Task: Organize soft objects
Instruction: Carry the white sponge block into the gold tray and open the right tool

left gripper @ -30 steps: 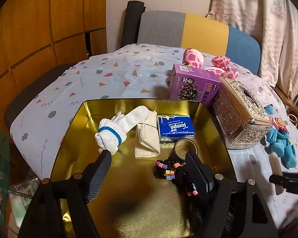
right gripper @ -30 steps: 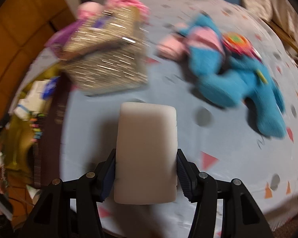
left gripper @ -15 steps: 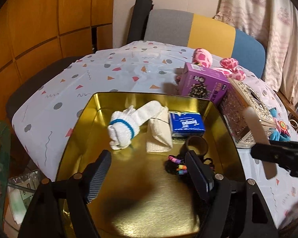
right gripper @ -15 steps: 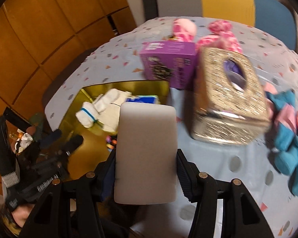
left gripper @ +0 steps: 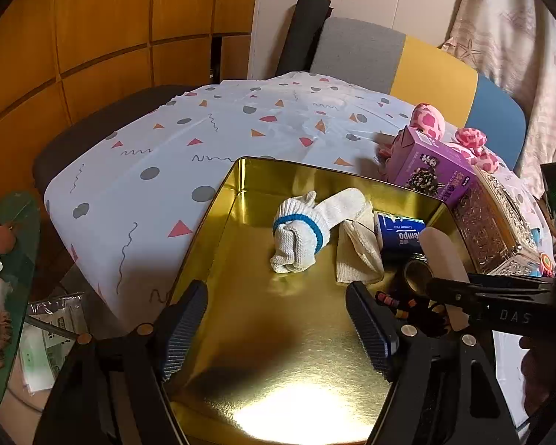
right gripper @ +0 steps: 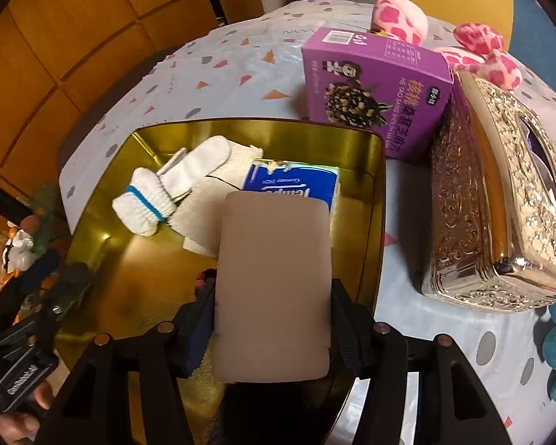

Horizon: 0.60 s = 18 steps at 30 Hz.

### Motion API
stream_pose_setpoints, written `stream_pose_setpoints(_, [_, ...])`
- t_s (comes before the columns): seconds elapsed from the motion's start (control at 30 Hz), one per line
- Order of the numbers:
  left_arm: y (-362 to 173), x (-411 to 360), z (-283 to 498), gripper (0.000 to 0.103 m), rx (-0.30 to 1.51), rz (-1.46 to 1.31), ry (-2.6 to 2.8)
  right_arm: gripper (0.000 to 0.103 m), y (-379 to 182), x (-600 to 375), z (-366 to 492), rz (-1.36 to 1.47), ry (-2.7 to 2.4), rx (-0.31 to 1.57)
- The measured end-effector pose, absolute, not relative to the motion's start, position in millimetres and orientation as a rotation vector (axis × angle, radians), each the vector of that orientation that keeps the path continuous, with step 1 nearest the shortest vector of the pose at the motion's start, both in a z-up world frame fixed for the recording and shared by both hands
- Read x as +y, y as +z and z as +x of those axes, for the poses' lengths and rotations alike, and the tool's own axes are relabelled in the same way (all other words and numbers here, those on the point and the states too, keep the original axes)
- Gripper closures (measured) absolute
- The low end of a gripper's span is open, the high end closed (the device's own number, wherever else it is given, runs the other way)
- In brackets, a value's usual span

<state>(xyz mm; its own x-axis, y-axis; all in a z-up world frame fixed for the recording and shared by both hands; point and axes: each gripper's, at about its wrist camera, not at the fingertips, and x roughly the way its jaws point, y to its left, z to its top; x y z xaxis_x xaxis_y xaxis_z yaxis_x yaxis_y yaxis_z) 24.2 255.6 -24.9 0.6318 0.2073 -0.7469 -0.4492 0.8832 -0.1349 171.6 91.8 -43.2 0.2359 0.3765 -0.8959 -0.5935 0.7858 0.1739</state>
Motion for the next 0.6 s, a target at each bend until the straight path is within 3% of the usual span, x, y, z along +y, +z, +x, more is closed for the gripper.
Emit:
stream_pose_setpoints(0.17, [-27,252,27,0.026,0.812,-0.320,0.371,0.032,-38,87,164,-0.232,0.672,1.093])
stream_pose_setpoints(0.6, [-17,227,28,0.026,0.804,-0.267,0.317,0.031,-4,39,145,-0.136,0.656,0.985])
